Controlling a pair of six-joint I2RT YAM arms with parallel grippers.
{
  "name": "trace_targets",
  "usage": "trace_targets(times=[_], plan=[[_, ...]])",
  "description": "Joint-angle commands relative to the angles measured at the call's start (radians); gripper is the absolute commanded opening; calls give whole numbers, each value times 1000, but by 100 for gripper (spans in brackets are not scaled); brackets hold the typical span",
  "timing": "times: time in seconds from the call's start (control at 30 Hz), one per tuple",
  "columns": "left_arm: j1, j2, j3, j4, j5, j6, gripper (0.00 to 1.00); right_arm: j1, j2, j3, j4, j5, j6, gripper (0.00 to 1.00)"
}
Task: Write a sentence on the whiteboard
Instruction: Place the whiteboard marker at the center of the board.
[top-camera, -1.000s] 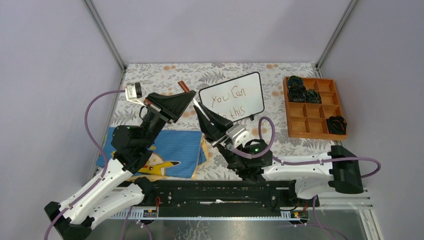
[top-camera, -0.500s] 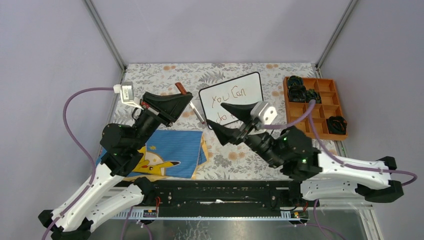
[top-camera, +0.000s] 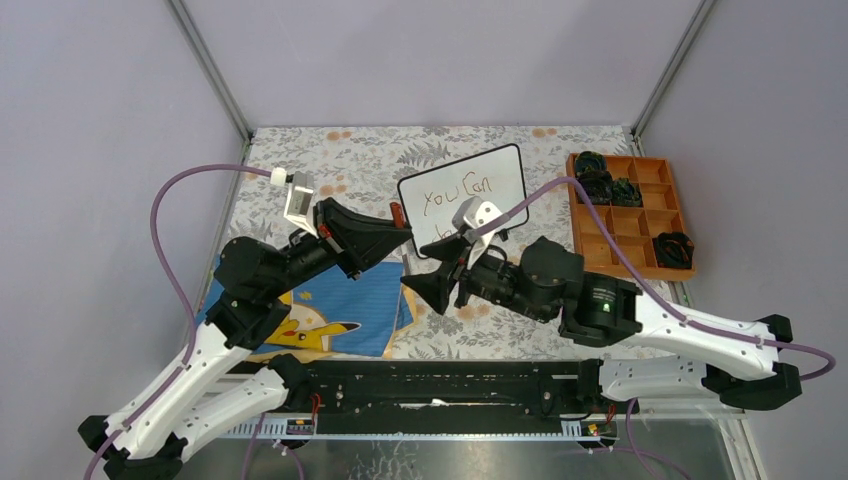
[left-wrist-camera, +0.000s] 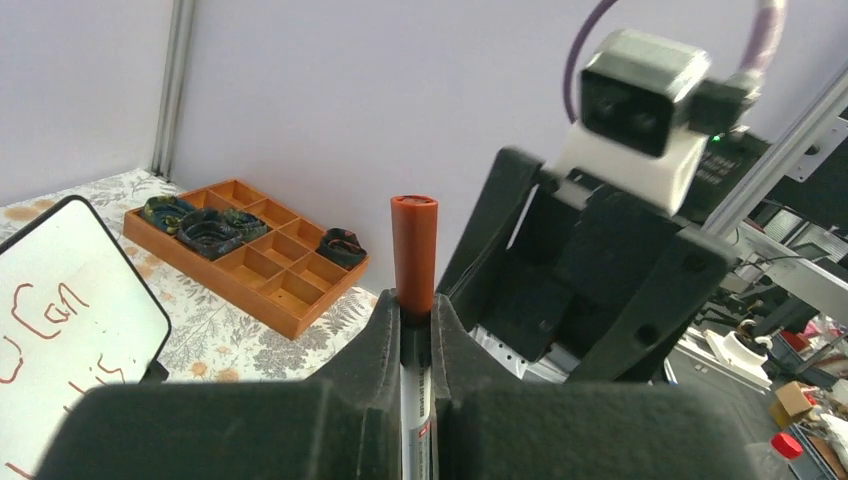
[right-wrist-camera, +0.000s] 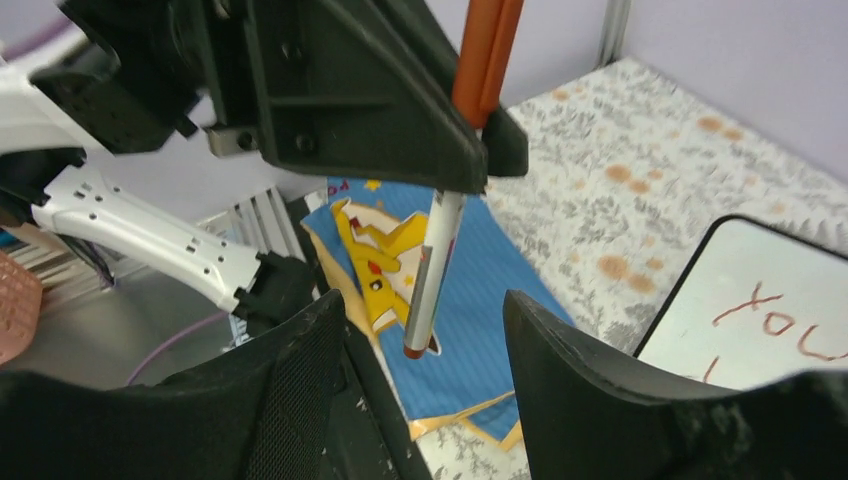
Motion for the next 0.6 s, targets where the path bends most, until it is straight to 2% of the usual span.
trace_targets(times=[0.0, 0.27, 0.57], plan=[[2, -20, -7, 12, 61, 18, 0, -20, 1, -23, 36, -55, 84, 64], [2, -22, -28, 48, 87, -11, 0, -50, 1, -67, 168, -39, 145, 54], [3, -32, -48, 60, 87, -20, 0, -59, 27, -66, 205, -59, 170, 42]])
